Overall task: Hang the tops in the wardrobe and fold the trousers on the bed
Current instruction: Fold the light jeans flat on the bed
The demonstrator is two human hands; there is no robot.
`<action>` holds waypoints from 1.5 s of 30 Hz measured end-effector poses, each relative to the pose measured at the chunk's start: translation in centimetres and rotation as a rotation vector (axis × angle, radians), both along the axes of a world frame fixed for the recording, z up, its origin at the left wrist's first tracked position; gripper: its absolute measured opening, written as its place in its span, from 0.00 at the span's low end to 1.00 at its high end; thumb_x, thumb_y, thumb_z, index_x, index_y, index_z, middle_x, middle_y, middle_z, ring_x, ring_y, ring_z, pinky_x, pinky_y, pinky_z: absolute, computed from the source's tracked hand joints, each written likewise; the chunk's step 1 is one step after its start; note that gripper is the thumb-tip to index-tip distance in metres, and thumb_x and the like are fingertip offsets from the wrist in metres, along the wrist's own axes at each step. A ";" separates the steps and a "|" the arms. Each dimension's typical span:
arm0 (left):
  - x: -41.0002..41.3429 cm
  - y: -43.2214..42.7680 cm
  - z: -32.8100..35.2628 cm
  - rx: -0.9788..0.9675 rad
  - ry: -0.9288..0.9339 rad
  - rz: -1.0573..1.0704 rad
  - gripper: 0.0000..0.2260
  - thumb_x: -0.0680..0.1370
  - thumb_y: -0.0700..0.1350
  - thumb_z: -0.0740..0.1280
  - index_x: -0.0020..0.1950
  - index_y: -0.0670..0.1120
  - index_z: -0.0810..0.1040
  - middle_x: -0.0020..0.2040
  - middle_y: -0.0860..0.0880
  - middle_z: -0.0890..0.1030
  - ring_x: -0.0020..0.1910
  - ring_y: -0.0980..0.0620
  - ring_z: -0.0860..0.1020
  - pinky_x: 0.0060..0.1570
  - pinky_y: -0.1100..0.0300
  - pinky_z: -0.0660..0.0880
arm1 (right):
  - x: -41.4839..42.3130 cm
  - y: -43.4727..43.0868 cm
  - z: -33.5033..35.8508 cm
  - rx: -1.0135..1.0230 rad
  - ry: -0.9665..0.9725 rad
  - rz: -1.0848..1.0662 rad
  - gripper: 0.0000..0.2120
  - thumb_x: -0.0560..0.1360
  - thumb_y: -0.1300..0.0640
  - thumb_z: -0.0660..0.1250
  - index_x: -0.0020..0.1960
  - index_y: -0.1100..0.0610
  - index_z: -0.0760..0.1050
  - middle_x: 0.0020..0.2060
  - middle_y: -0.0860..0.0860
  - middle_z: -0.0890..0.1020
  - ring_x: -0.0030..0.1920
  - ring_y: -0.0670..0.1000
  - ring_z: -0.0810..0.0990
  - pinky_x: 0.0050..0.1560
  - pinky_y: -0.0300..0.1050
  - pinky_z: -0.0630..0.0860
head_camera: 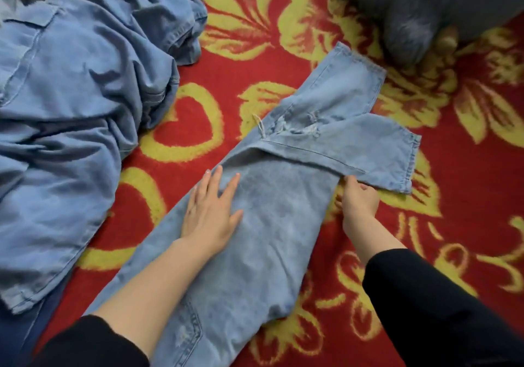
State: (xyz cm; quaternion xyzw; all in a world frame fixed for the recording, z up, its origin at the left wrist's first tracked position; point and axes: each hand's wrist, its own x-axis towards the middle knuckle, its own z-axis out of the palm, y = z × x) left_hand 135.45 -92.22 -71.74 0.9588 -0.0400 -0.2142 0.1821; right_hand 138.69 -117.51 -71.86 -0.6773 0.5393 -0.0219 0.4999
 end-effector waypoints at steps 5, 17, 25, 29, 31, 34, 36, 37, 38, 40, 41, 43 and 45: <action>3.3 -1.9 -2.2 0.054 0.015 -0.034 0.36 0.78 0.62 0.58 0.78 0.53 0.44 0.78 0.50 0.37 0.77 0.47 0.37 0.74 0.45 0.42 | 4.1 -3.9 0.6 0.272 -0.237 -0.532 0.08 0.71 0.62 0.70 0.43 0.58 0.70 0.33 0.52 0.77 0.28 0.48 0.75 0.24 0.40 0.69; 6.3 -1.0 -2.6 0.013 0.043 -0.074 0.48 0.65 0.75 0.59 0.74 0.60 0.36 0.76 0.53 0.33 0.72 0.56 0.31 0.73 0.42 0.43 | 21.0 -3.5 5.4 0.130 -0.268 0.291 0.12 0.75 0.58 0.68 0.55 0.63 0.77 0.38 0.51 0.76 0.38 0.50 0.76 0.35 0.42 0.73; 6.7 -0.9 -2.8 0.050 0.032 -0.108 0.49 0.60 0.77 0.46 0.76 0.58 0.39 0.77 0.51 0.38 0.74 0.52 0.36 0.72 0.40 0.50 | 18.7 -2.5 0.3 -0.423 -0.003 0.818 0.24 0.78 0.52 0.61 0.72 0.56 0.66 0.66 0.54 0.73 0.65 0.54 0.72 0.60 0.48 0.71; 6.9 -1.0 -2.6 0.053 0.037 -0.132 0.48 0.63 0.77 0.49 0.77 0.55 0.41 0.78 0.47 0.42 0.77 0.45 0.42 0.70 0.37 0.53 | 16.2 -0.5 -1.4 -0.553 0.207 1.142 0.29 0.80 0.40 0.51 0.78 0.43 0.48 0.78 0.57 0.46 0.78 0.56 0.43 0.75 0.56 0.45; 7.0 -1.0 -2.3 0.087 0.078 -0.149 0.48 0.65 0.76 0.53 0.75 0.55 0.36 0.78 0.47 0.38 0.77 0.45 0.39 0.72 0.38 0.50 | 13.8 0.3 -2.1 -0.590 0.225 1.190 0.30 0.80 0.38 0.48 0.78 0.43 0.41 0.78 0.56 0.39 0.77 0.55 0.36 0.75 0.55 0.38; 7.3 -1.2 -1.9 0.121 0.111 -0.174 0.48 0.68 0.72 0.61 0.77 0.55 0.37 0.78 0.47 0.36 0.76 0.45 0.37 0.72 0.39 0.48 | 10.0 1.1 -2.3 -0.629 0.242 1.253 0.32 0.80 0.37 0.48 0.78 0.43 0.38 0.77 0.55 0.37 0.76 0.55 0.33 0.75 0.54 0.35; 7.4 -1.1 -1.8 0.083 0.108 -0.164 0.48 0.68 0.70 0.65 0.77 0.56 0.40 0.78 0.47 0.38 0.77 0.45 0.38 0.72 0.38 0.47 | 7.0 2.0 -2.2 -0.626 0.254 1.310 0.32 0.79 0.36 0.49 0.77 0.40 0.39 0.77 0.54 0.36 0.76 0.56 0.32 0.75 0.54 0.35; 7.5 -1.1 -1.8 0.052 0.115 -0.152 0.48 0.68 0.68 0.67 0.78 0.56 0.41 0.78 0.47 0.39 0.77 0.46 0.38 0.72 0.38 0.47 | 5.3 2.6 -2.1 -0.623 0.255 1.340 0.31 0.79 0.35 0.50 0.77 0.38 0.40 0.77 0.54 0.35 0.76 0.56 0.32 0.75 0.55 0.35; 7.5 -1.0 -1.6 0.020 0.131 -0.142 0.48 0.68 0.67 0.68 0.78 0.57 0.43 0.78 0.48 0.39 0.77 0.46 0.38 0.72 0.38 0.47 | 3.5 3.2 -2.0 -0.615 0.257 1.365 0.31 0.78 0.35 0.50 0.77 0.37 0.41 0.77 0.54 0.35 0.76 0.56 0.32 0.75 0.55 0.36; 7.4 -0.4 -1.2 -0.031 0.153 -0.146 0.47 0.69 0.62 0.71 0.78 0.57 0.45 0.79 0.49 0.40 0.77 0.47 0.39 0.72 0.38 0.48 | 0.0 4.4 -1.6 -0.587 0.271 1.395 0.30 0.78 0.35 0.50 0.76 0.35 0.42 0.77 0.53 0.35 0.76 0.56 0.33 0.75 0.55 0.36; 7.0 0.1 -1.0 -0.046 0.158 -0.149 0.46 0.69 0.60 0.72 0.78 0.57 0.47 0.79 0.50 0.41 0.77 0.47 0.40 0.72 0.39 0.49 | -1.8 5.2 -1.4 -0.571 0.281 1.409 0.30 0.79 0.36 0.51 0.76 0.35 0.42 0.77 0.53 0.35 0.76 0.56 0.32 0.75 0.55 0.36; 5.2 1.7 -0.5 -0.061 0.164 -0.128 0.44 0.70 0.57 0.73 0.78 0.57 0.49 0.79 0.51 0.44 0.77 0.47 0.42 0.73 0.41 0.52 | -5.2 6.7 -0.8 -0.544 0.291 1.446 0.29 0.78 0.36 0.52 0.75 0.33 0.42 0.77 0.52 0.34 0.76 0.56 0.32 0.74 0.54 0.35; 2.0 3.8 -0.2 -0.052 0.178 -0.093 0.43 0.71 0.55 0.73 0.77 0.58 0.50 0.79 0.51 0.45 0.77 0.47 0.43 0.73 0.42 0.54 | -8.7 8.3 -0.5 -0.533 0.287 1.471 0.29 0.78 0.36 0.53 0.75 0.32 0.43 0.77 0.52 0.34 0.76 0.57 0.31 0.75 0.54 0.35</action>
